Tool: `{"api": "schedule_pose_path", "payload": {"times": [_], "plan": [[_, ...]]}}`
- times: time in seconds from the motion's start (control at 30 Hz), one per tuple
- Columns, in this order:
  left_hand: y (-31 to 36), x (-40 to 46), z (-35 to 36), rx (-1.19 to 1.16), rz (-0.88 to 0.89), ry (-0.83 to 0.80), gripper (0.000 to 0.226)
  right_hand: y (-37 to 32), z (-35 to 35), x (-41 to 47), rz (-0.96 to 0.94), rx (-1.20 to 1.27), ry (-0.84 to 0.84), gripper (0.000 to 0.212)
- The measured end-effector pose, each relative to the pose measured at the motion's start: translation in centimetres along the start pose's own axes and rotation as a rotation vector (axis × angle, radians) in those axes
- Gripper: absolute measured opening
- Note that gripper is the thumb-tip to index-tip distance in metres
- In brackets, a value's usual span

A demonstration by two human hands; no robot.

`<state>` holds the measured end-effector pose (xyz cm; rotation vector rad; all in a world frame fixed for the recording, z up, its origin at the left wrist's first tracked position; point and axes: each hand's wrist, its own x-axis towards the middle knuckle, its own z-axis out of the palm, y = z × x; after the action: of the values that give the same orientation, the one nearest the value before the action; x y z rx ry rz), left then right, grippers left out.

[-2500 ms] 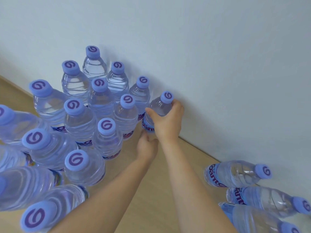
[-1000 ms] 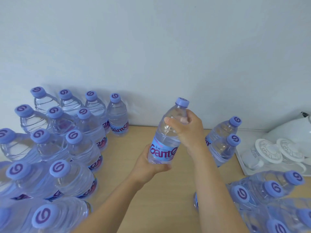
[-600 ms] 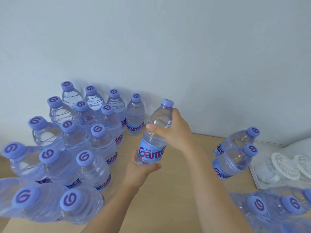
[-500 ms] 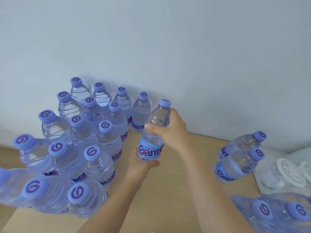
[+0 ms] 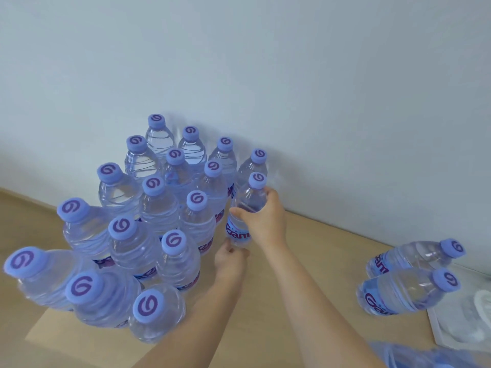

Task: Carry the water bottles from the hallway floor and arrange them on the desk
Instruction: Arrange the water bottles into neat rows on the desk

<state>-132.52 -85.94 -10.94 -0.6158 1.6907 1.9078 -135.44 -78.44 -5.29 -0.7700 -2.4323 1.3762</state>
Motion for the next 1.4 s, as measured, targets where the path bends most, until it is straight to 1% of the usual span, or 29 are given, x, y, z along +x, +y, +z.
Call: {"api": "schedule_pose_path", "payload": {"times": [0.07,0.2,0.4,0.5,0.67,0.73,0.83,0.87,0.9,0.93,0.97,1.03,1.1,1.17,1.23,1.27,1.33,1.4], "plan": [[0.1,0.6,0.0,0.002,0.002,0.022,0.061,0.1,0.5,0.3,-0.004,0.016,0.002,0.068],[0.3,1.2,0.2,0.022,-0.004,0.025,0.056,0.1,1.3,0.4,-0.045,0.014,0.019,0.07],[0.1,0.9,0.4,0.006,0.014,-0.003,0.061,0.6,1.7,0.1,-0.096,0.023,0.042,0.074],[0.1,1.1,0.4,0.019,0.025,-0.023,0.058,0.7,1.7,0.0,-0.115,0.022,0.025,0.078],[0.0,0.8,0.3,0.048,0.043,-0.045,0.05,0.9,1.6,-0.1,-0.122,0.035,0.018,0.077],[0.2,0.7,0.2,0.061,0.044,-0.049,0.047,0.6,1.5,-0.1,-0.12,0.016,0.005,0.083],[0.6,0.3,0.5,0.146,0.098,-0.016,0.039,0.4,0.3,-0.7,-0.104,-0.023,-0.059,0.102],[0.8,0.1,0.7,0.187,0.117,0.001,0.038,0.5,-0.4,-1.2,-0.111,-0.029,-0.074,0.1],[0.7,-0.1,0.9,0.219,0.121,-0.001,0.04,0.6,-1.4,-1.9,-0.118,-0.024,-0.071,0.094],[0.5,-0.4,1.3,0.245,0.112,-0.023,0.046,0.9,-2.5,-2.7,-0.113,-0.014,-0.043,0.085],[0.1,-0.8,1.7,0.278,0.096,-0.053,0.057,1.2,-3.8,-3.5,-0.111,-0.007,0.022,0.077],[-1.0,-2.0,2.8,0.38,0.073,-0.122,0.069,1.9,-6.9,-5.0,-0.125,-0.033,0.244,0.059],[-2.2,-3.5,4.3,0.448,0.067,-0.203,0.071,2.0,-10.5,-5.9,-0.131,-0.119,0.459,0.045],[-3.4,-5.0,5.7,0.497,0.06,-0.311,0.071,2.3,-14.2,-6.0,-0.043,-0.327,0.565,0.042],[-4.3,-6.2,7.0,0.571,0.067,-0.42,0.069,3.1,-17.6,-5.9,0.168,-0.571,0.566,0.041],[-4.7,-6.7,7.5,0.609,0.077,-0.476,0.069,3.5,-18.9,-5.9,0.285,-0.647,0.546,0.04],[-5.1,-7.5,8.6,0.653,0.091,-0.571,0.07,4.1,-20.4,-6.2,0.452,-0.677,0.502,0.041],[-5.3,-8.0,9.7,0.678,0.11,-0.64,0.064,4.8,-21.1,-6.6,0.536,-0.608,0.464,0.047]]}}
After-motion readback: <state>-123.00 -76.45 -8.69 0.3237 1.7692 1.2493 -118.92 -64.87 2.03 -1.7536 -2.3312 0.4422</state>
